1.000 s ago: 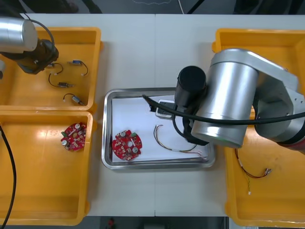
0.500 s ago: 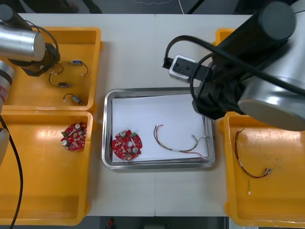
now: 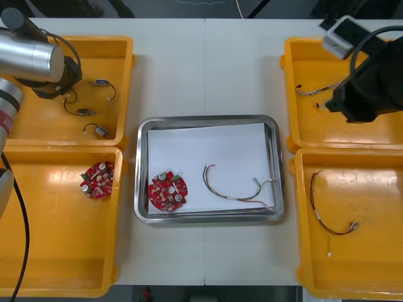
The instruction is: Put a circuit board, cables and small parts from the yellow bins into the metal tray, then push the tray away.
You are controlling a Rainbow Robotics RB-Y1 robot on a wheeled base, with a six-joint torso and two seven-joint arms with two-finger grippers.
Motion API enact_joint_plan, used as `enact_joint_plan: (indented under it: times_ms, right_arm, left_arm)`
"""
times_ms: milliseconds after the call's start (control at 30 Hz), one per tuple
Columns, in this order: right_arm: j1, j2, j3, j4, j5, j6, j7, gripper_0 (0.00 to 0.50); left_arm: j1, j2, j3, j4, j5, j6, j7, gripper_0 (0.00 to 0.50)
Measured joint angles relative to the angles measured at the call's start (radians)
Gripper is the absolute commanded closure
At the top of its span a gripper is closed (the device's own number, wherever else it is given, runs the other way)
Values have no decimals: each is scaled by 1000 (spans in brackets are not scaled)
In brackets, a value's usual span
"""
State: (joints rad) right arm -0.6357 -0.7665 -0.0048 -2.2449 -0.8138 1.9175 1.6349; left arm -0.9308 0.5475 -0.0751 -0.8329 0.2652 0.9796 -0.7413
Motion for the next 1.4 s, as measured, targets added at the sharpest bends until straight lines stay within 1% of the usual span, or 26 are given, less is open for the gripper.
enact_joint_plan:
  times_ms: [133,267,367,467,533,667,833,933,1033,1167,1267,1400]
  right_arm:
    - [31,-17,-109,58,-8,0,0,0]
    - [50,-30,-180,112,-4,0,0,0]
    - [54,-31,-207,143,16,0,0,0]
    - [54,-32,-218,170,51,0,0,0]
    - [54,-32,-220,198,73,0,0,0]
    - [53,-32,-220,290,88,0,0,0]
    - [34,-32,-220,426,91,0,0,0]
    - [6,-32,-218,499,97,0,0,0]
    - [-34,-32,-204,559,141,0,0,0]
    - [-93,-32,-166,639,182,0,1,0]
    - [-139,-32,-145,714,194,0,19,0]
    - [-191,-32,-137,820,196,-21,54,0]
  left_arm:
    - [0,0,0,1,0,0,0,500]
    - [-3,0,0,2,0,12,0,500]
    - [-16,1,1,0,1,82,0,500]
    - [-23,1,26,-35,6,203,-3,500]
    - [-23,1,64,-83,11,287,-8,500]
    - [-23,5,128,-179,26,406,-49,500]
    - [-23,10,136,-274,35,535,-127,500]
    - [-14,10,135,-374,47,620,-160,500]
    - [7,11,114,-511,83,698,-162,500]
    - [18,11,53,-646,141,779,-162,500]
    - [18,9,0,-728,174,836,-162,500]
    - [18,-8,-53,-817,194,890,-161,500]
